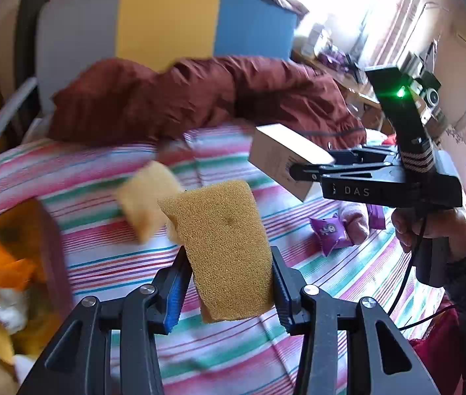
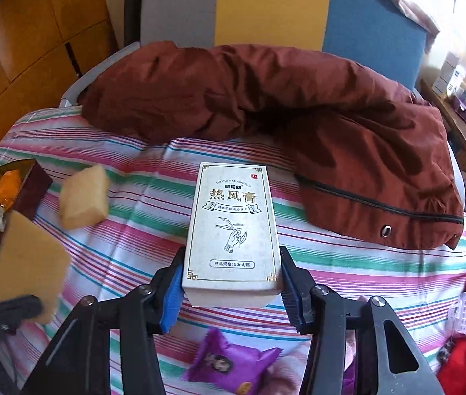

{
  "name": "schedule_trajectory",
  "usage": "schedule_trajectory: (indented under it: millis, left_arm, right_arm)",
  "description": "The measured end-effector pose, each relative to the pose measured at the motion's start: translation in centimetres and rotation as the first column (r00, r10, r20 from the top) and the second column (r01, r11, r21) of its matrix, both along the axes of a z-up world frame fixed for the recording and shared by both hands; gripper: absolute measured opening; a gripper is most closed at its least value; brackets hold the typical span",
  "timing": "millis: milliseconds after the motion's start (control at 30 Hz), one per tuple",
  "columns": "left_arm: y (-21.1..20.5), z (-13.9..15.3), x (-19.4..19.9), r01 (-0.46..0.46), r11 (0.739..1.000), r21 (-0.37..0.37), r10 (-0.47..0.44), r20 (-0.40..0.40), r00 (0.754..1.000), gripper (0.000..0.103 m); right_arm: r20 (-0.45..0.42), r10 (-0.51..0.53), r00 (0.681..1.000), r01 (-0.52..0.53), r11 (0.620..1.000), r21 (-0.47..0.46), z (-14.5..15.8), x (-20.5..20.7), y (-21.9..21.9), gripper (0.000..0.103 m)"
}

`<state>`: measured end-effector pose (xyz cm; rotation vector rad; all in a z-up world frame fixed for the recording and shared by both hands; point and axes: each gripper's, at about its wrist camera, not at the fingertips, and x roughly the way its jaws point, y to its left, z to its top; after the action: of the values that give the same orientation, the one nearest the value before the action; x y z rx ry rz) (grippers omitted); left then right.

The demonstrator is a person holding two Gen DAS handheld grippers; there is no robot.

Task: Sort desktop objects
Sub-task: 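Carry the white box and yellow sponge into the gold tray and release both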

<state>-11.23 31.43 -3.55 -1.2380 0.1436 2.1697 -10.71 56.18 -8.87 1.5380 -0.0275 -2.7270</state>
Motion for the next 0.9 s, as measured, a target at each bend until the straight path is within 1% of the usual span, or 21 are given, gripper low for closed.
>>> schedule_trajectory:
  millis: [167,333,433,533,600,733,767,800,833,867,900]
  left_arm:
    - [-4.6,1.9,0.8,-0.052,0.998,0.037,0.053,-0.026,0.998,0.046]
    - [-9.2,2.8,1.0,-0.120,0.991,0.054,0.122,-0.032,0.992,0.046]
    - [-12.5,3.1,0.9,-0.174,0.983,0.061,0.176,-0.037,0.984,0.046]
    - [-16.0,3.3,0.8,-0.230,0.971,0.063,0.233,-0.045,0.972,0.046]
    - [-18.5,3.3,0.5,-0.272,0.961,0.056,0.275,-0.051,0.960,0.046]
    - [-22.8,3.0,-0.1,-0.356,0.934,0.030,0.357,-0.066,0.932,0.048]
    - [-24.0,2.9,-0.5,-0.380,0.925,0.012,0.380,-0.084,0.921,0.050]
    - [-24.7,2.6,-0.8,-0.389,0.921,-0.012,0.387,-0.080,0.919,0.055]
    - [-25.4,2.2,-1.2,-0.397,0.917,-0.032,0.395,-0.063,0.917,0.056]
    - [-26.7,1.8,-1.4,-0.425,0.905,-0.034,0.424,-0.033,0.905,0.059]
    - [-27.5,1.8,-1.4,-0.441,0.897,-0.024,0.441,-0.021,0.897,0.061]
  right_arm:
    - [-0.012,0.030,0.999,-0.030,1.000,-0.001,2.1,0.3,-2.9,0.052]
    - [-0.040,0.080,0.996,-0.081,0.996,-0.024,4.8,0.5,-7.2,0.052]
    - [-0.054,0.111,0.992,-0.114,0.993,-0.045,6.1,0.7,-10.1,0.052]
    - [-0.074,0.147,0.986,-0.152,0.987,-0.060,7.4,0.7,-13.5,0.052]
    - [-0.083,0.175,0.981,-0.183,0.979,-0.091,8.2,0.7,-15.9,0.052]
    - [-0.090,0.222,0.971,-0.232,0.965,-0.125,9.1,0.5,-20.8,0.052]
    - [-0.089,0.230,0.969,-0.241,0.960,-0.141,9.2,0.4,-21.9,0.052]
    - [-0.089,0.238,0.967,-0.250,0.955,-0.157,9.3,0.4,-23.2,0.052]
    - [-0.089,0.241,0.967,-0.253,0.953,-0.168,9.3,0.2,-24.2,0.053]
    - [-0.088,0.238,0.967,-0.250,0.949,-0.193,9.2,0.1,-25.1,0.053]
    - [-0.078,0.242,0.967,-0.254,0.936,-0.243,9.1,-0.2,-26.0,0.058]
